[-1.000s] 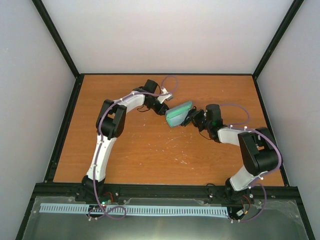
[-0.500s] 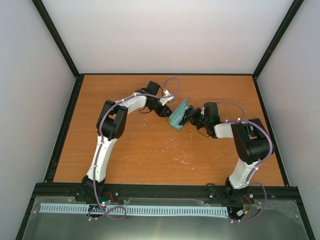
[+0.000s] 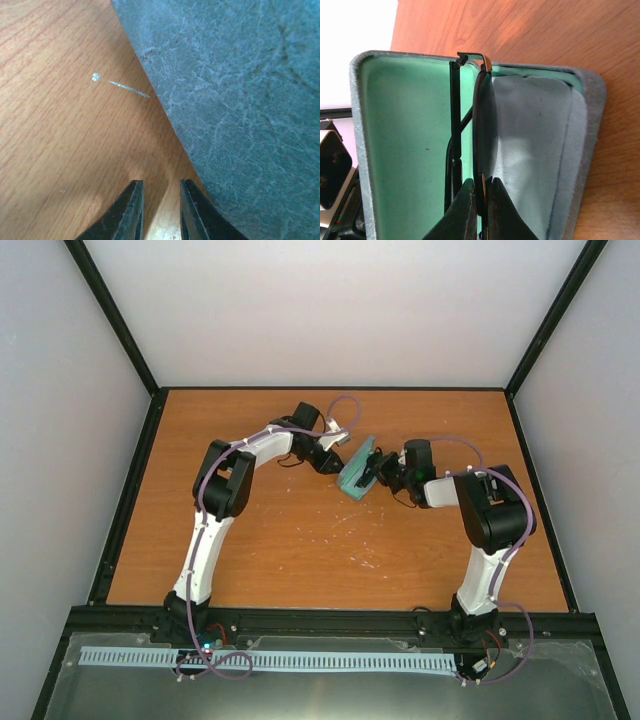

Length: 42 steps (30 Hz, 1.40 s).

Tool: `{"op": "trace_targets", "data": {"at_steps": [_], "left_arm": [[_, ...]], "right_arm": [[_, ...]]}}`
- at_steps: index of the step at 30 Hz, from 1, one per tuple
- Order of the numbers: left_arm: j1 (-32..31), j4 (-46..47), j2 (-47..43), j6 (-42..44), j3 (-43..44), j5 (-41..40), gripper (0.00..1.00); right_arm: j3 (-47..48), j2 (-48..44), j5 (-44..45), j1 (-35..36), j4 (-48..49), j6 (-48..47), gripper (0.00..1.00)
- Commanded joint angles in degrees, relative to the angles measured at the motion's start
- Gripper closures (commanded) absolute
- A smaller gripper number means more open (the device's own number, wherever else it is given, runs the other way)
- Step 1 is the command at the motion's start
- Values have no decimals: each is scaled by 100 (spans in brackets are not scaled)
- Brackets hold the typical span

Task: Organize the sunglasses
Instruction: Place the sunglasses in the sunglasses case.

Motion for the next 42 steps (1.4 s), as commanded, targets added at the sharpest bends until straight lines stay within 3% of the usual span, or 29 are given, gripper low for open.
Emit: {"op": "trace_targets", "data": {"at_steps": [1, 10, 22, 30, 35, 42], "left_arm": [[-38, -24, -128, -48, 55, -18, 76], [-39, -35, -137, -49, 58, -26, 77], [-39, -23, -146, -49, 51, -34, 77], [-39, 1, -170, -62, 57, -33, 77], [-39, 10, -172, -58, 56, -41, 78], [-38, 21, -163, -69, 51, -26, 78]], "right_arm": [[149, 104, 5, -38, -66, -160, 97], [164, 394, -125, -42, 22, -147, 93], [387, -30, 132, -41, -1115, -784, 81], [861, -380, 479, -46, -2218, -1428, 66], [1121, -461, 674, -59, -2705, -1663, 66], [1422, -221, 707, -58, -3112, -1802, 74]]}}
